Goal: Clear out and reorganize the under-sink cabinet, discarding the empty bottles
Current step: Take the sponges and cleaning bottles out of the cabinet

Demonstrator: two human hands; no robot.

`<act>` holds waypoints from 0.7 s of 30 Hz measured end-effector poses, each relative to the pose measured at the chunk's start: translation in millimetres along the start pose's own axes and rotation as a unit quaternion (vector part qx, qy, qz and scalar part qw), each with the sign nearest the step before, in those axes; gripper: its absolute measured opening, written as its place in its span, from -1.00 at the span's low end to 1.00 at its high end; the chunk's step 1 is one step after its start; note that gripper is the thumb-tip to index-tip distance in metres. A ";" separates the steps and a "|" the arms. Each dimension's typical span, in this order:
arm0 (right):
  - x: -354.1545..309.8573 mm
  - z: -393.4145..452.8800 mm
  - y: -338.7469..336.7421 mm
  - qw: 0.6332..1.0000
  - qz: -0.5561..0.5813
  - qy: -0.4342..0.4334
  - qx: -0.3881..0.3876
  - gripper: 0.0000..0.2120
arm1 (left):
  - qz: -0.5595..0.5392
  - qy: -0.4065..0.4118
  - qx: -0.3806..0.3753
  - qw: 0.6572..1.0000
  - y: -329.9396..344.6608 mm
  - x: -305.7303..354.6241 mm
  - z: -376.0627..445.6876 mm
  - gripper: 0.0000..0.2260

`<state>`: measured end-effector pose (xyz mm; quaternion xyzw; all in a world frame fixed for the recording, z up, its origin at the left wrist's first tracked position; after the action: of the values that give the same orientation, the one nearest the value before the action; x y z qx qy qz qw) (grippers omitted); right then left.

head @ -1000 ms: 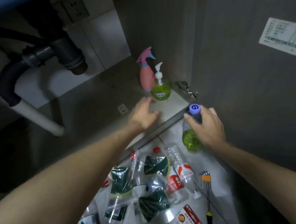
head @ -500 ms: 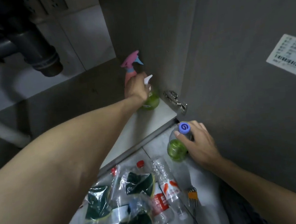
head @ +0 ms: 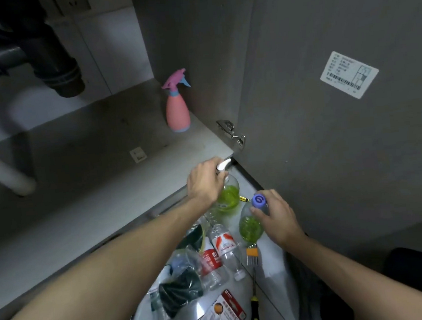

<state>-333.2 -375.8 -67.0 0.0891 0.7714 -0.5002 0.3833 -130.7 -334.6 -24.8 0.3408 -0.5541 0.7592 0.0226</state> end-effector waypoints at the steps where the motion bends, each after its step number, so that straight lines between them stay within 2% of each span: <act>1: -0.7 -0.7 0.1 1.000 0.001 0.000 0.002 -0.91 | -0.001 -0.002 0.001 1.000 6.2 0.7 -2.9 -0.92; 5: 0.2 2.0 0.4 1.000 -0.013 0.011 -0.004 -0.91 | -0.009 -0.017 -0.016 1.000 23.3 1.9 -4.8 -0.91; 9: 5.3 7.1 0.1 0.999 -0.015 0.044 -0.008 -0.79 | 0.004 -0.045 -0.087 0.995 43.9 -8.3 -0.1 -0.90; 12: -7.1 11.3 -4.0 1.000 0.006 0.011 0.013 -0.80 | -0.036 -0.070 -0.116 0.990 50.8 -19.4 1.9 -0.95; 17: -51.7 32.4 -13.1 0.996 0.010 -0.064 0.054 -0.81 | -0.035 -0.060 -0.073 0.995 -4.7 -24.9 35.6 -0.90; 21: -88.9 65.1 0.4 0.996 -0.044 -0.071 0.018 -0.71 | 0.001 -0.036 0.023 0.999 -84.5 -40.6 105.8 -0.80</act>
<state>-239.0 -408.4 -20.2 0.0265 0.7362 -0.5357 0.4127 -12.6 -378.8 39.3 0.3675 -0.5376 0.7589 -0.0059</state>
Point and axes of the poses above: each hand's wrist, its own z-axis towards the middle knuckle, its own y-axis out of the palm, x = y × z, the point moved 10 cm from there along z, towards the middle knuckle, and after that the axes turned 8 degrees about y, right-handed, at the moved point
